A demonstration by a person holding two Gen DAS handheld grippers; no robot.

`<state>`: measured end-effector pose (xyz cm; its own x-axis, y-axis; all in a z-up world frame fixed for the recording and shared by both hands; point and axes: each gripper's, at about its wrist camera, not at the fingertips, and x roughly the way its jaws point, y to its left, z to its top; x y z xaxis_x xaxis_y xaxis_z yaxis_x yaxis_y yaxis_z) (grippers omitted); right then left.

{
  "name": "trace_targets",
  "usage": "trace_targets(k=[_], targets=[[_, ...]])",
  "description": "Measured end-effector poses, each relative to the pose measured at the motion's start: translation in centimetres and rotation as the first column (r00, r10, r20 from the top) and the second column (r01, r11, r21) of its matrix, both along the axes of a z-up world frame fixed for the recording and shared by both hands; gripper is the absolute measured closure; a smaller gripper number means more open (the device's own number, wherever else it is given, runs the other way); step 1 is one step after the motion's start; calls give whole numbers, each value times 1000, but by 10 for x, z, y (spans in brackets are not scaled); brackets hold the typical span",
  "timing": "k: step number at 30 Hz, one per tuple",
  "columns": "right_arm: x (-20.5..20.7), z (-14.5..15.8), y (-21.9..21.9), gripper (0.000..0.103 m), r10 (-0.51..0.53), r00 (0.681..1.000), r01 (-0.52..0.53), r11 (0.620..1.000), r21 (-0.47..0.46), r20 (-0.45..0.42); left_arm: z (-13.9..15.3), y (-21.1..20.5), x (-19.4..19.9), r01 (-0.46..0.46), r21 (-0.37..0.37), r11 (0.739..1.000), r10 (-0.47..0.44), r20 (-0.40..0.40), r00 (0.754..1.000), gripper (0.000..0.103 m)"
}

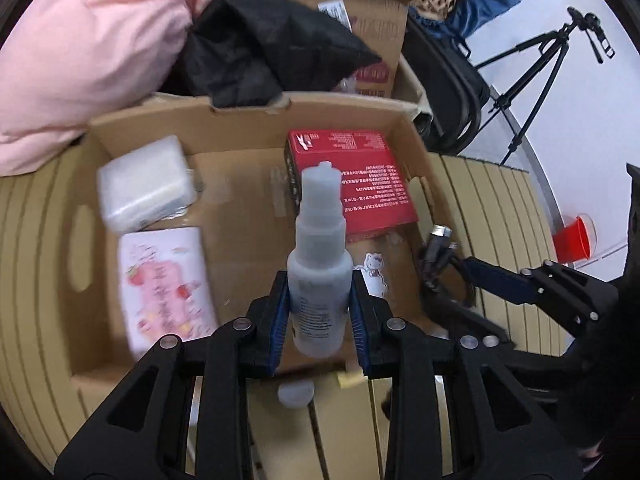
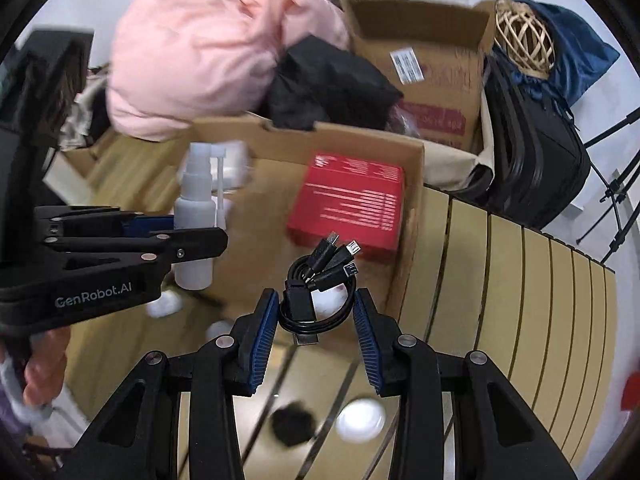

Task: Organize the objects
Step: 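Carry the spray bottle and black cable into the cardboard box while both grippers open, then withdraw both grippers from the cardboard box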

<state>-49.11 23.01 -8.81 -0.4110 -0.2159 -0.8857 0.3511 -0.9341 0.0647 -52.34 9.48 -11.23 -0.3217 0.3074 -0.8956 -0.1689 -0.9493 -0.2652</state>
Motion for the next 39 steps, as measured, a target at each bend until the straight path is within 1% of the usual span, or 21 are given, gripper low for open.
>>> trace_targets(k=[1,3,4,5,6,7,8,10,11,14,16,18,19,22,23,25,28,31,35,38,39], targets=[[-6,-6,0,61,-4,1000,4,1000,5,7,-5,3,-3,1,1,1000,-1,6,1000,76],[-16,-20,0,60,-7,1000,7,1000,7,20,-15,4,-7,7,12,1000,-7,20,1000,59],[-20,-25,-1,60,-6,1000,6,1000,3,23,-17,3,-6,4,16,1000,-4,28,1000,43],[-23,-31,-1,57,-4,1000,4,1000,7,30,-17,1,-5,0,25,1000,-1,31,1000,39],[-25,-37,0,38,-7,999,6,1000,26,42,-15,-2,-1,-1,29,1000,0,22,1000,39],[-27,-40,0,27,-11,999,9,999,46,45,-10,-5,1,0,24,1000,-1,9,1000,39],[-25,-39,0,18,0,999,-1,999,32,40,-3,-9,5,1,17,1000,-1,-7,1000,39],[-18,-32,2,17,3,1000,-3,1000,15,8,16,-20,13,-12,-10,1000,11,-46,999,38],[-13,-24,4,17,-5,1000,6,1000,20,-17,30,-26,21,-18,-27,999,16,-76,997,34],[5,11,9,17,-18,996,17,1000,-13,-84,71,-42,48,-24,-79,997,10,-176,984,28],[22,36,12,17,-16,992,11,999,-35,-122,104,-54,79,-29,-112,993,0,-245,969,27],[47,63,12,17,-2,987,-5,999,-42,-162,131,-65,109,-36,-143,989,-9,-303,953,20],[60,74,12,17,4,985,-10,999,-36,-174,144,-72,127,-55,-161,986,-2,-335,942,13],[100,103,15,17,-1,979,-3,1000,-17,-202,172,-94,196,-115,-184,976,26,-427,904,5],[117,111,18,17,-5,976,-1,1000,-26,-216,173,-96,207,-119,-188,975,27,-432,902,2],[151,120,26,17,-28,972,15,998,-57,-234,173,-102,245,-116,-193,974,22,-433,901,1],[202,120,30,17,-48,969,23,994,-108,-240,162,-107,295,-127,-198,972,30,-428,903,1],[249,108,29,17,-69,968,39,991,-127,-240,151,-109,339,-172,-196,965,73,-433,898,1],[312,88,24,17,-110,963,80,989,-128,-246,141,-114,397,-178,-121,977,111,-428,897,0],[353,77,22,17,-117,964,76,982,-174,-238,136,-116,421,-179,-97,979,120,-432,894,0],[362,74,21,16,-120,965,75,979,-192,-234,133,-115,426,-166,-105,980,108,-423,900,0]])
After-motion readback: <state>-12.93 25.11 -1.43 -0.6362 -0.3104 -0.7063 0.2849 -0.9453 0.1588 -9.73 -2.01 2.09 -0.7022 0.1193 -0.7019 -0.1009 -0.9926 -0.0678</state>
